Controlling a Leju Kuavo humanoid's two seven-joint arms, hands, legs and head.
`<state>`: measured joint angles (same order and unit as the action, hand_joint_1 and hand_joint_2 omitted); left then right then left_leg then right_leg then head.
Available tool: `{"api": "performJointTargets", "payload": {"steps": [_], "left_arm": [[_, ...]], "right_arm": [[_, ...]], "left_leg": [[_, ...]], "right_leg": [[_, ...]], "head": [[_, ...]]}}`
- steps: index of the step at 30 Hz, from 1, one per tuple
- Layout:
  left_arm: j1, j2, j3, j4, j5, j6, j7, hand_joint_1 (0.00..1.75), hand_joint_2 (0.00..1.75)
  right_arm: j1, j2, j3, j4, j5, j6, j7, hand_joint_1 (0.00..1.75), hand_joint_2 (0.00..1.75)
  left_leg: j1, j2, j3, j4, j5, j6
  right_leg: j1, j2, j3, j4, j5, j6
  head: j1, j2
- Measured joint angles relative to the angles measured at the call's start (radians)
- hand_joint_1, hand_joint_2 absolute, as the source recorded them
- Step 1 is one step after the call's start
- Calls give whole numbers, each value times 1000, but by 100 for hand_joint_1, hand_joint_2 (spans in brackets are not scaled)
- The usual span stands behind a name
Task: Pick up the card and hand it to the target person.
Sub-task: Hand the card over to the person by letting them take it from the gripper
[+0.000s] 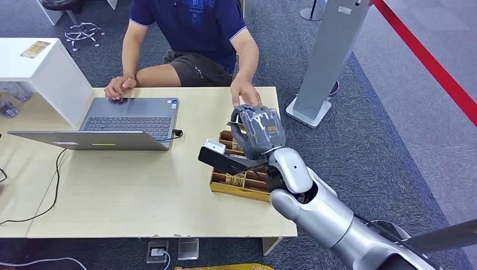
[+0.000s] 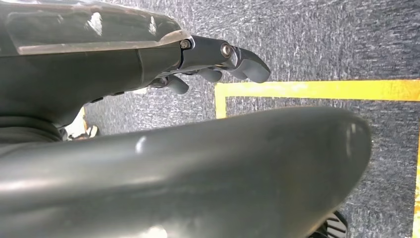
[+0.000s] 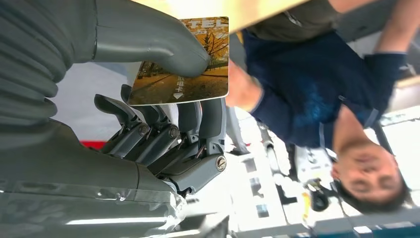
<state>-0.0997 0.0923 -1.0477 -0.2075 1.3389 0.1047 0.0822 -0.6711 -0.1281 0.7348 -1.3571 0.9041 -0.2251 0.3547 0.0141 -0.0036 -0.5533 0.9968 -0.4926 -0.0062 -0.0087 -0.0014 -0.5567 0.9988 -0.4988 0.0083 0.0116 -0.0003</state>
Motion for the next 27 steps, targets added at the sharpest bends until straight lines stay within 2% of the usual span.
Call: {"api": "performJointTargets", "payload": {"steps": [8,15,19,27], "left_arm": [[-4,0,-15,0,-20,-5,-3,0,0],[-5,0,-22,0,-9,0,2,0,0],[-5,0,-22,0,-1,-1,2,0,0],[-4,0,-22,0,11,-9,1,0,0]], "right_arm": [[-138,77,58,207,35,-101,-90,175,175],[-207,163,100,393,33,-148,-147,175,175],[-228,203,118,470,24,-163,-160,0,175],[-246,259,152,582,3,-179,-180,0,175]], "left_leg": [[0,-1,-1,0,0,0],[0,-1,-1,0,0,0],[0,-1,0,0,0,0],[0,-1,0,0,0,0]], "right_leg": [[0,-1,0,0,0,0],[0,-1,0,0,0,0],[0,-1,0,0,0,0],[0,-1,0,0,0,0]], "head": [[1,0],[0,0],[0,0],[1,0]]}}
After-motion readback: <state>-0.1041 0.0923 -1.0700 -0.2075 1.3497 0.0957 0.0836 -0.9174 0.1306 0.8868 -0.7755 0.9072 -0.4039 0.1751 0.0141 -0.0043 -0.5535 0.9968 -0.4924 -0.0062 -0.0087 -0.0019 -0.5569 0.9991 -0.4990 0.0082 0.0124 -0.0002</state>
